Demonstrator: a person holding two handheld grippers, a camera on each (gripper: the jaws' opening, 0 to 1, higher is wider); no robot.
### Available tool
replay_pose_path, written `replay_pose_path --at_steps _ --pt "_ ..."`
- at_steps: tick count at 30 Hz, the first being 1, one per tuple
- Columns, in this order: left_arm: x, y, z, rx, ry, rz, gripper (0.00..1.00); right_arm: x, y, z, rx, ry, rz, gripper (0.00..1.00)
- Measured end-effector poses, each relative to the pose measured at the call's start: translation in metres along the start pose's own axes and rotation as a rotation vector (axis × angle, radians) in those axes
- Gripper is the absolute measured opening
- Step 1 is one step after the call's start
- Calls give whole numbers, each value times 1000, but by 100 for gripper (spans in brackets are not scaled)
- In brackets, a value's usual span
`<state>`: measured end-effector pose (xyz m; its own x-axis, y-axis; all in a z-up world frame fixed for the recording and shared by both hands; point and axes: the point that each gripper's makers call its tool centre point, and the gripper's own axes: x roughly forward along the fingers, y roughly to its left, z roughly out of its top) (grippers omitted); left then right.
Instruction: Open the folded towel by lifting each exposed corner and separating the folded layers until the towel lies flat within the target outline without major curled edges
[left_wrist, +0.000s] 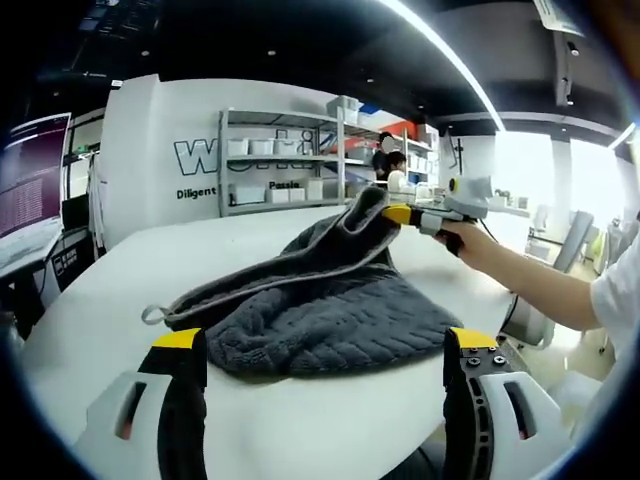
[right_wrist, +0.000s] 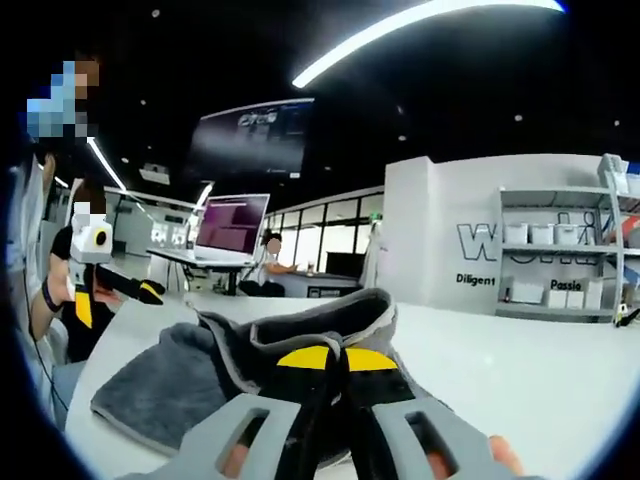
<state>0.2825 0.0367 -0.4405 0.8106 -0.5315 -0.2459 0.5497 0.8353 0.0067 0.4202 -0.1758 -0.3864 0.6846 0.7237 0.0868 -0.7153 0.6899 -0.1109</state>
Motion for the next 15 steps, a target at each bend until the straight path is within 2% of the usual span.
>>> replay_pose_path --at_steps 7,15 --pt "-2 -2 0 -1 -1 -3 97 0 6 27 -5 -39 -17 0" --pt "-8 1 1 -6 -9 5 97 0 41 56 -28 -83 13 0"
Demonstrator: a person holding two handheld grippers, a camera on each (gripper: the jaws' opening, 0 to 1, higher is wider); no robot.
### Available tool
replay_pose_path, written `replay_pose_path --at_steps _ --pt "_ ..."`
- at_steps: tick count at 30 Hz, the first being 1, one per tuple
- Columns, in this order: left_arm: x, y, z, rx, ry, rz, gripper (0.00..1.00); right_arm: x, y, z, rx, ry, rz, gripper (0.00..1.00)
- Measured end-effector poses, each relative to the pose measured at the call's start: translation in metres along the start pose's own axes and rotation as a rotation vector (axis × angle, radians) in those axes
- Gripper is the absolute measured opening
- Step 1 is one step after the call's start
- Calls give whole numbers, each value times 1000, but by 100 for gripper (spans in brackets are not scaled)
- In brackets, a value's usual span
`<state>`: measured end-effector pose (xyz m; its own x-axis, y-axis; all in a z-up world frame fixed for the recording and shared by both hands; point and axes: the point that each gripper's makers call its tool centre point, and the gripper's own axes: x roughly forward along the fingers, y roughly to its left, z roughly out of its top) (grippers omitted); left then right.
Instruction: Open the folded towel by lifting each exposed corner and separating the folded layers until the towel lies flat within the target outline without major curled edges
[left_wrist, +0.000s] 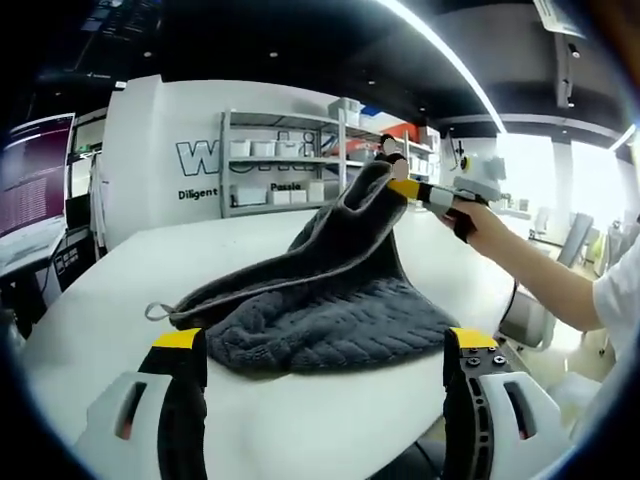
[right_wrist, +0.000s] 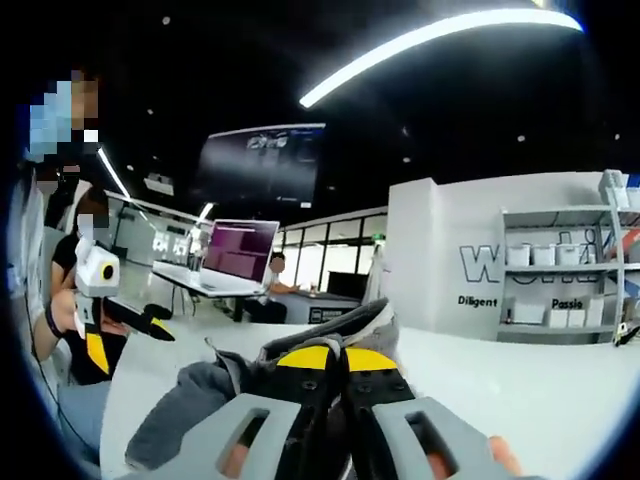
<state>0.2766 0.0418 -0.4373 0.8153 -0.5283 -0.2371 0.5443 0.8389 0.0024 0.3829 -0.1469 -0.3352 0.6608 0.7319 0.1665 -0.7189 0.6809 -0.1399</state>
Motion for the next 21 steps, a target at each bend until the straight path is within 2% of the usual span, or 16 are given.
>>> replay_pose_path --at_steps 5,10,15,18,21 --pt "-3 3 0 -5 -6 6 97 5 33 9 -24 -6 54 0" --pt "-4 4 0 -10 -9 9 97 13 73 10 -42 -2 144 0" --pt "-7 7 -2 -12 -10 15 97 23 128 -2 -49 37 284 0" --pt "-8 7 -2 -12 -9 16 97 29 151 -15 -23 78 348 0" --pt "-8 6 -4 -7 -7 16 97 33 165 -24 -16 106 383 0"
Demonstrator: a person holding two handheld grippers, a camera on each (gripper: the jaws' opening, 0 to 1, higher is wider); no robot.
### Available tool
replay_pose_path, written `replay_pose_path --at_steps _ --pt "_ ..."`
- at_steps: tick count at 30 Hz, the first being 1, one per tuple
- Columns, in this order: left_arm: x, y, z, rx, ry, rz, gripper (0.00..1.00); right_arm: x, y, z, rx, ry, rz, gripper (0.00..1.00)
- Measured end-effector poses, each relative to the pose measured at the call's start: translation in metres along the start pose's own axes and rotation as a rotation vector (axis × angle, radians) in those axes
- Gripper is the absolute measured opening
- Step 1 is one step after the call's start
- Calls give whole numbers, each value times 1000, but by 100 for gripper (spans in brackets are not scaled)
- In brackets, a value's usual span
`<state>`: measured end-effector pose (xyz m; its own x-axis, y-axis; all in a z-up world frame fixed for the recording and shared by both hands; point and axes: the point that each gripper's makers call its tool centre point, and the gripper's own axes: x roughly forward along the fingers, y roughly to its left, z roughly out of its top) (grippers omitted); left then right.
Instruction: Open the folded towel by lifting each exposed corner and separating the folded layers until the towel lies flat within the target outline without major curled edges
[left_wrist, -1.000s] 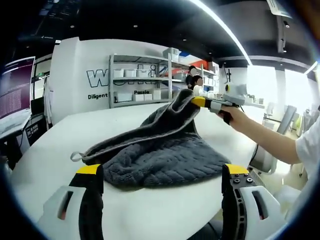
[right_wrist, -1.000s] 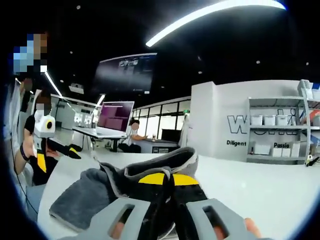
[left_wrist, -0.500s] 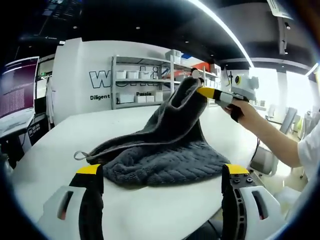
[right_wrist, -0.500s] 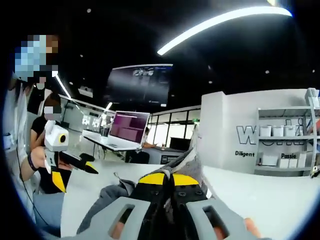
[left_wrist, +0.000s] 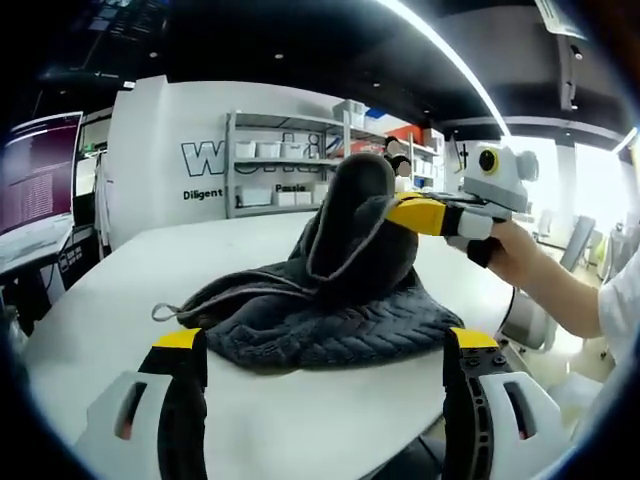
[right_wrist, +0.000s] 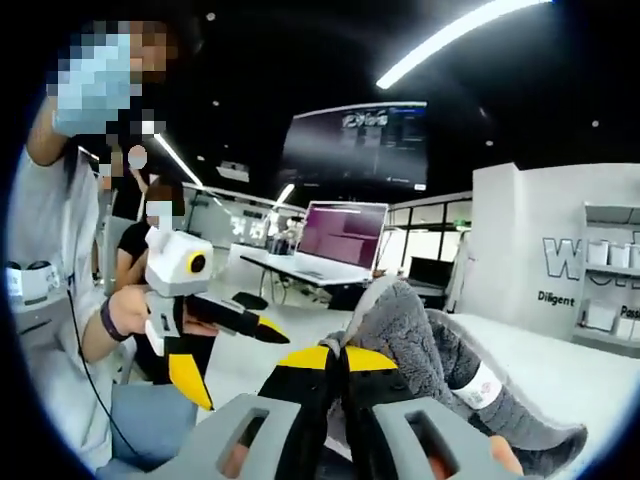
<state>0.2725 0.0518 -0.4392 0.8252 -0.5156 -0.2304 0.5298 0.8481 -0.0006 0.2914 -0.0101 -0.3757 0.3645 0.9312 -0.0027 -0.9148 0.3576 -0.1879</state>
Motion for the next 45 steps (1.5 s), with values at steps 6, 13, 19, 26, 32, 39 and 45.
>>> replay_pose_path --at_steps 6,13,19,26,32,39,45 --pt "0 -4 -2 10 3 -13 96 12 20 -18 -4 77 65 0" --pt "1 -8 -1 16 4 -37 96 18 35 -50 33 195 123 0" --pt "-1 -9 -3 16 7 -50 95 20 42 -66 67 251 156 0" --pt "-2 -10 -4 15 8 -62 95 10 47 -69 45 272 191 1" --pt "-2 -11 -2 9 0 -72 95 -4 50 -64 35 265 212 8" --pt "-4 -11 -3 4 2 -73 96 -22 52 -51 57 250 208 15" --pt "-7 -10 -2 -14 -12 -81 96 -45 43 -41 54 243 124 17"
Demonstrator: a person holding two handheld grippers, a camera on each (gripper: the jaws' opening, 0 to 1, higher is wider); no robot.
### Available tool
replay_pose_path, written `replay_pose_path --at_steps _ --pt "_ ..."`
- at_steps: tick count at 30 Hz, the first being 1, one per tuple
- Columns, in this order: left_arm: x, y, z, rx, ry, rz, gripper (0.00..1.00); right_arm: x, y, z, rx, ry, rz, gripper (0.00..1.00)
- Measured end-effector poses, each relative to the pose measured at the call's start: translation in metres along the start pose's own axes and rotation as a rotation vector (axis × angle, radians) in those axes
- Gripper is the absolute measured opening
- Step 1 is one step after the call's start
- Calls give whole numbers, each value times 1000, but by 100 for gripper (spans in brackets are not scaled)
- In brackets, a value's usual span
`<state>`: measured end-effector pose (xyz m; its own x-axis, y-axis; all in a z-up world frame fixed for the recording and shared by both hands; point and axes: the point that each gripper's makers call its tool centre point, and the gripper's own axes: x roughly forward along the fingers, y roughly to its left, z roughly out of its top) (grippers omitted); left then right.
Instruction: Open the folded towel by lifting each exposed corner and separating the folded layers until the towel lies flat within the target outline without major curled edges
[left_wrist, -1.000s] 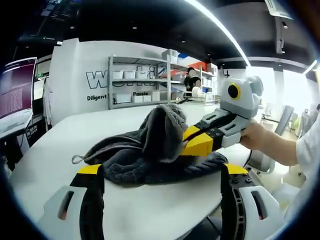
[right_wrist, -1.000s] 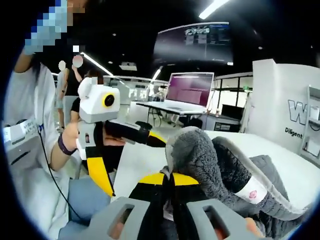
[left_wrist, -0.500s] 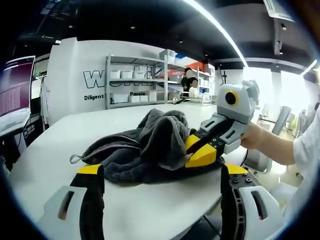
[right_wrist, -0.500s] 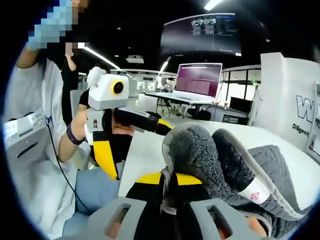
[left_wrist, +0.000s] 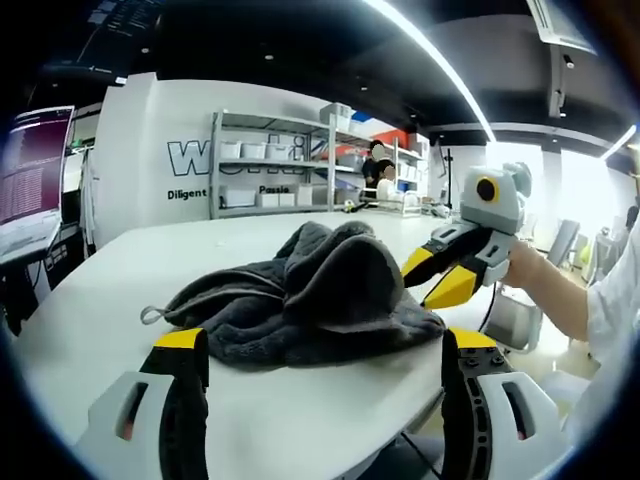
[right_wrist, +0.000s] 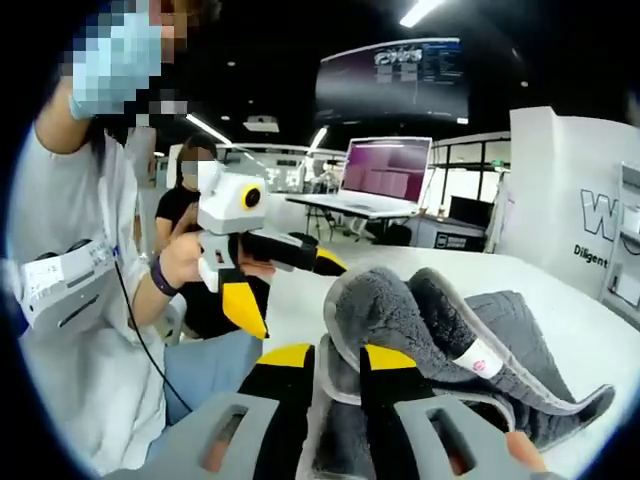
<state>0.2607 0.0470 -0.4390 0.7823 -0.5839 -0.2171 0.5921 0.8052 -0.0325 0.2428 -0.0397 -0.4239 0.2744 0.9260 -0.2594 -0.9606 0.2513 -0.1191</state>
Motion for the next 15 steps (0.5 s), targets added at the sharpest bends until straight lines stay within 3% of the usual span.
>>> replay_pose_path --at_steps 6,9,15 --pt "-1 1 -1 1 2 6 96 -43 -21 10 38 -61 -159 26" --pt "-1 1 -1 2 1 5 96 -63 -35 10 31 -62 -241 31" --pt "-1 0 -1 1 0 2 96 -90 -54 6 53 -62 -340 40"
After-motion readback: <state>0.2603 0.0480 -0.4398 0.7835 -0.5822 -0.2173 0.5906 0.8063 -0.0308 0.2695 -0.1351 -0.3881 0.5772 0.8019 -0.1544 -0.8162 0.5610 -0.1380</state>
